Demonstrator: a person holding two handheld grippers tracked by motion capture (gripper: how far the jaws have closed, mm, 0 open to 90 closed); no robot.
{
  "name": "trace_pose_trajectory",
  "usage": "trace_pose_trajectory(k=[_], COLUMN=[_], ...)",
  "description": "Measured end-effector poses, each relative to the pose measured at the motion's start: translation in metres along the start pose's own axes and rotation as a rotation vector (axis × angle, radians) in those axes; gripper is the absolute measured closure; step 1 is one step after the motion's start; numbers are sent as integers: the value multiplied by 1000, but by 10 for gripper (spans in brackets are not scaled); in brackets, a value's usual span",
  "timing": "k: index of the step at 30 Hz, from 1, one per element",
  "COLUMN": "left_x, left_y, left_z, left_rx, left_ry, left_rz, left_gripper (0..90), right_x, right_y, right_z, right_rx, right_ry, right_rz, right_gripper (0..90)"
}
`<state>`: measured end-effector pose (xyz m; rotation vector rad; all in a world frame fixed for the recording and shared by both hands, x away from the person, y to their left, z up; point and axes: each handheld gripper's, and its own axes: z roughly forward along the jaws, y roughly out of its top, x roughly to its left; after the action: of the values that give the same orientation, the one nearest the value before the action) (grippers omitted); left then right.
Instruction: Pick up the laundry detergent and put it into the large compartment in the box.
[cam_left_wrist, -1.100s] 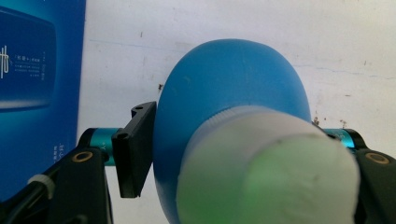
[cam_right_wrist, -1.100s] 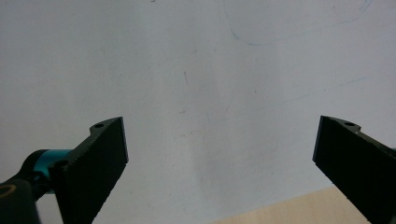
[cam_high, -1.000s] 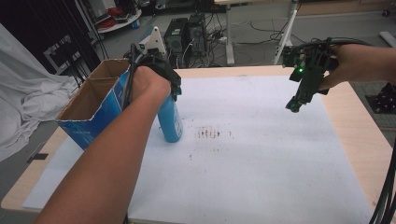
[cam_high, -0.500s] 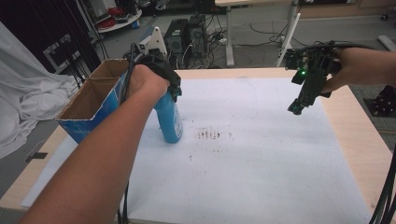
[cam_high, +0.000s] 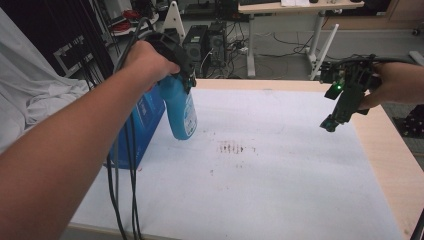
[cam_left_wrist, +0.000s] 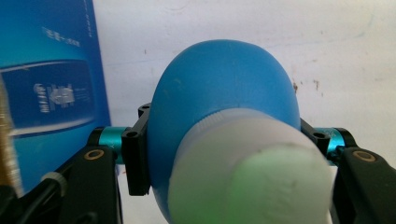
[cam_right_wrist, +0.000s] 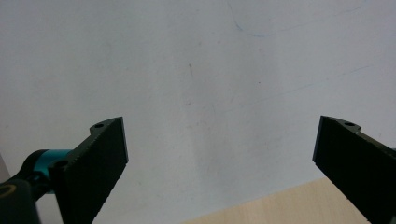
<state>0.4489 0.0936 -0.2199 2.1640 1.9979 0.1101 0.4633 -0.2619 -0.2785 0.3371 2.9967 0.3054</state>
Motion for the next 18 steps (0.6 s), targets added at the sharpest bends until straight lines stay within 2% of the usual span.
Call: trace_pose_trajectory(k=[4,9,18], left_x=[4,7,13], left_y=[0,-1,-4], left_z=[-18,-37,-72], left_rx=[9,10,-20], left_ry=[-9,-26,-76], left_rz=[66,215,367], left_gripper=[376,376,377], right_x=[2,5,9], right_y=[0,1,5], right_z=[-1,-3,-5], right_rx=[-1,5,9], right_ry=[0,-3,-2], right_rz=[3,0,-7], right_gripper=[23,23,23])
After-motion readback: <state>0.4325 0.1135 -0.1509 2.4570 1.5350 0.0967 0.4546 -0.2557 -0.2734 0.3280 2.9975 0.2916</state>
